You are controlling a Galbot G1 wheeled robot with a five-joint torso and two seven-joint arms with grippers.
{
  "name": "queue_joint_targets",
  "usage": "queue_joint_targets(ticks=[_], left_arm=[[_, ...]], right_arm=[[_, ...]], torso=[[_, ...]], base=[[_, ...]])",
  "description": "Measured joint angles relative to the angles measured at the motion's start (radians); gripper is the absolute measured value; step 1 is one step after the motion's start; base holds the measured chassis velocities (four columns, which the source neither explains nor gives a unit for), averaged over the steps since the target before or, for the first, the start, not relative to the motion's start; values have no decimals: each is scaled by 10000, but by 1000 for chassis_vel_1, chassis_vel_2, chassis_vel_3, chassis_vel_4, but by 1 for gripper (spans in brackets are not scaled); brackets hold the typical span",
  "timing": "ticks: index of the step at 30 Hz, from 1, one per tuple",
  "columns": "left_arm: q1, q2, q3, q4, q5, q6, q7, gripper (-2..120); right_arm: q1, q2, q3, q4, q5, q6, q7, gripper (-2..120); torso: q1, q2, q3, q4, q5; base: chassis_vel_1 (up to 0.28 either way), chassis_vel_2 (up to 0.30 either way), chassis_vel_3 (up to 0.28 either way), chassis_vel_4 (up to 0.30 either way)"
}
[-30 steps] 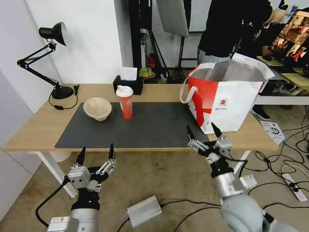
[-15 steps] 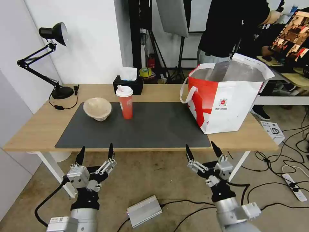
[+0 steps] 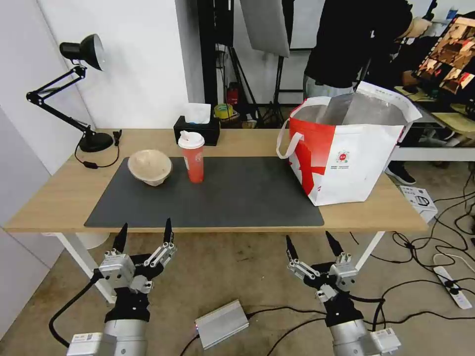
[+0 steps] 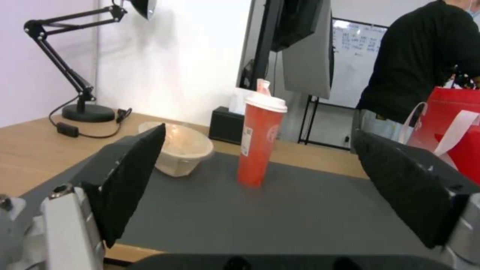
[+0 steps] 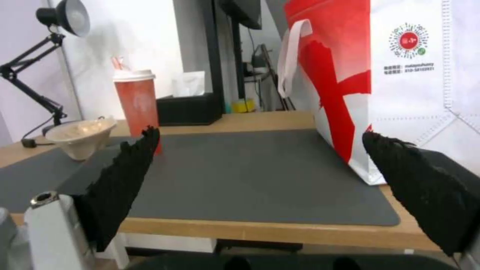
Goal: Pick up the trash from the table and place it into the takeout bag.
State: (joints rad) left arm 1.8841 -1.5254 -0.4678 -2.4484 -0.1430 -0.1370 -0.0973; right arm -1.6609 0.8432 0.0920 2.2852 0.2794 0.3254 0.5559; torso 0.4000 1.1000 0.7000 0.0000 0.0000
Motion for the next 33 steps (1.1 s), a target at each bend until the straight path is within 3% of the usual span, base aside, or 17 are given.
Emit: queue_joint_targets(ticks=[19, 33], left_arm=[[70, -81, 60, -34, 34, -26, -4, 100], [18, -268, 142, 33, 98, -40, 9, 100]], right_arm=[[10, 165, 120, 42, -8, -23, 60, 100], [2081, -1077, -633, -65, 2501, 186, -2943, 100]], torso=[[0, 0, 0, 0, 0], [0, 0, 2, 1, 0]], base=[[0, 0, 0, 0], [0, 0, 0, 0]])
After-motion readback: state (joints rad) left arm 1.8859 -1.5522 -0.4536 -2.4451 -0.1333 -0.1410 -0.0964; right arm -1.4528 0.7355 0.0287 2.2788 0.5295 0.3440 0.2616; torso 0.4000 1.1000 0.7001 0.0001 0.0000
